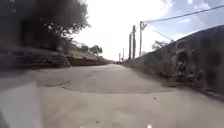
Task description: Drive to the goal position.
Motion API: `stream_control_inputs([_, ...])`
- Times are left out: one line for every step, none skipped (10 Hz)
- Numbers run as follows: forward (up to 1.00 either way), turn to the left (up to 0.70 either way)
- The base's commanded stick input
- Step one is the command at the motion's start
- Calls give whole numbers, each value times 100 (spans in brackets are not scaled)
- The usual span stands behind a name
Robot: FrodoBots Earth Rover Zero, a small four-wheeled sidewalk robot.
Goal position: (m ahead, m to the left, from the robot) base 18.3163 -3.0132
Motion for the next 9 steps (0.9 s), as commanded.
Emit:
stream_control_inputs([70, 0])
stream_control_inputs([70, 0])
stream_control_inputs([70, 0])
stream_control_inputs([70, 0])
stream_control_inputs([70, 0])
stream_control_inputs([70, -21])
stream_control_inputs([70, -11])
stream_control_inputs([70, -1])
stream_control_inputs([70, 0])
